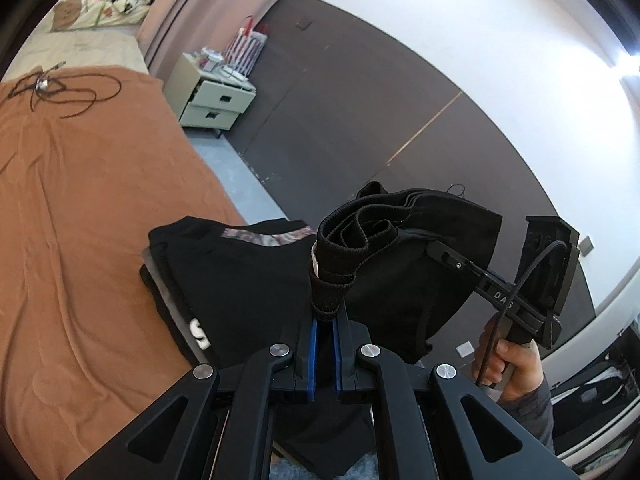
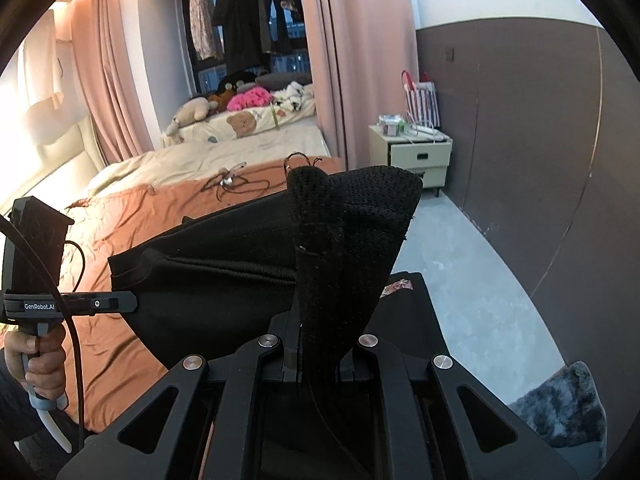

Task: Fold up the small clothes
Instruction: 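Lower the shirt onto the stack of folded clothes and open both grippers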

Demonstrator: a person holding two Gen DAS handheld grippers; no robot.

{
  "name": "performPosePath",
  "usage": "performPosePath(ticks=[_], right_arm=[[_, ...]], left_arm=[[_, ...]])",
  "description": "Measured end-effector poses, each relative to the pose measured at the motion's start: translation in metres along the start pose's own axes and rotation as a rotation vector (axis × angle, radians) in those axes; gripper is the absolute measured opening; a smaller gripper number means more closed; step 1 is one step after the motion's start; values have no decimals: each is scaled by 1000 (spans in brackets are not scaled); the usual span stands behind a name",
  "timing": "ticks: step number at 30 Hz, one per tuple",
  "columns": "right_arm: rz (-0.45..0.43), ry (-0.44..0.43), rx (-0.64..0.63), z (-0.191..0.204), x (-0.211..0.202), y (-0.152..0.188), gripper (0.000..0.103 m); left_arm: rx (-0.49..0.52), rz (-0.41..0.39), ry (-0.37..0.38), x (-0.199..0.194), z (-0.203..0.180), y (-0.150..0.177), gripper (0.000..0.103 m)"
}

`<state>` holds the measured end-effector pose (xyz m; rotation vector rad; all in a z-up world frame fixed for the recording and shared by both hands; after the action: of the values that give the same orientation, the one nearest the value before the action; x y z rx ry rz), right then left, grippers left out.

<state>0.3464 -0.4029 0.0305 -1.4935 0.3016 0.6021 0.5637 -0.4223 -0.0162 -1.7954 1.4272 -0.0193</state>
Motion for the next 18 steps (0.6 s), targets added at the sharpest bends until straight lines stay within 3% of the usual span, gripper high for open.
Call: performPosePath(ticks=[12,15,17,18], right_arm=[[123,51,-10,-14,82,-25,6],[140,79,3,-14,98,-28,7],[181,142,23,-19,118,-30,15],[209,179,32,-22,126,-30,20]], left_arm=[[-36,62,-30,70,80,-24,6],[-51,63,-84,83,98,-28,7],[-61,85,-143,92,109,-28,21],[-66,101,-178,97,117,-26,34]])
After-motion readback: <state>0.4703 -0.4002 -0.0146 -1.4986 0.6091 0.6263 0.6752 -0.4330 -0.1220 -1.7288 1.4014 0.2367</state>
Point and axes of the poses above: each gripper's, at about its wrist camera, not at the fingertips, and x roughly the way its jaws point, z to its left, y to its underside, the point moved 8 cm from there along x, roughly the way its jaws point, and after that the axes turned 2 degrees about y, right-handed, at the moved point
